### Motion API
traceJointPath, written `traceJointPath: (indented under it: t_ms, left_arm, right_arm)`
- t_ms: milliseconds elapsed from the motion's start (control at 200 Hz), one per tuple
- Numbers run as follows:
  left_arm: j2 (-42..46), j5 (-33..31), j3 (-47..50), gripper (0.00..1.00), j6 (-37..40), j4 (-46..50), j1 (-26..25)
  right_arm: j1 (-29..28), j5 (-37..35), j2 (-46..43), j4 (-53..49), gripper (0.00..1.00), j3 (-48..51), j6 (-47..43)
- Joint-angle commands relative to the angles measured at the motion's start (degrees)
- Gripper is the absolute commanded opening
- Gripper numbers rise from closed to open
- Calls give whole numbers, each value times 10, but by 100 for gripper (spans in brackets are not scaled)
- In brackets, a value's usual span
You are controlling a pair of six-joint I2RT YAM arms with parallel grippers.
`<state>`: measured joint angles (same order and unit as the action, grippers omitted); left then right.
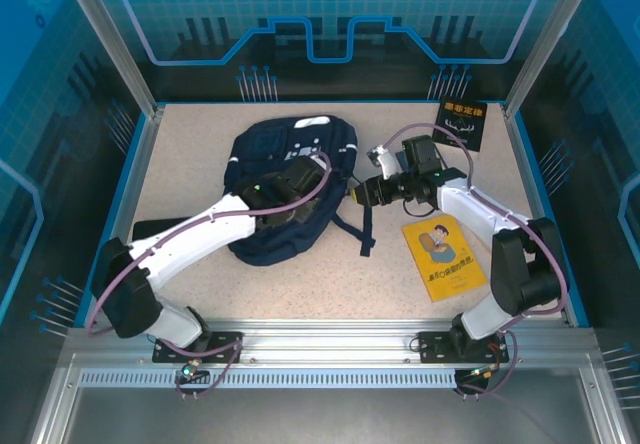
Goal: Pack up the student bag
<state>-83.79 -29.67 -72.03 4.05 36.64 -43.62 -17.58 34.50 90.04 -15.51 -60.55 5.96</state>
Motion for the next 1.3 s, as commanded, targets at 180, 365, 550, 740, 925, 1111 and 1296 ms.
traceJointPath:
  t_ms: [180,365,550,740,925,1111,1296]
  left_arm:
    - [102,34,27,8,30,-107,19]
    - [133,54,44,7,31,-130,28]
    - [145,55,51,7,25,-124,32]
    - [147,53,51,7,23,-126,34]
    - [147,53,51,6,22,-132,36]
    - [147,53,50,6,18,-133,37]
    - [142,53,48,6,13,-135,38]
  right_arm:
    - [-3,78,19,-11,45,-37,-38]
    - [-9,101,31,-2,47,-46,-38]
    - [-9,122,53,-16,50,-70,-41]
    - [-9,143,64,-16,44,-70,-60]
    - [-12,118,80,-12,48,-76,-68]
    - [-12,134,96,3,50,-85,-75]
    - [-19,166,101,-8,48,-90,-100]
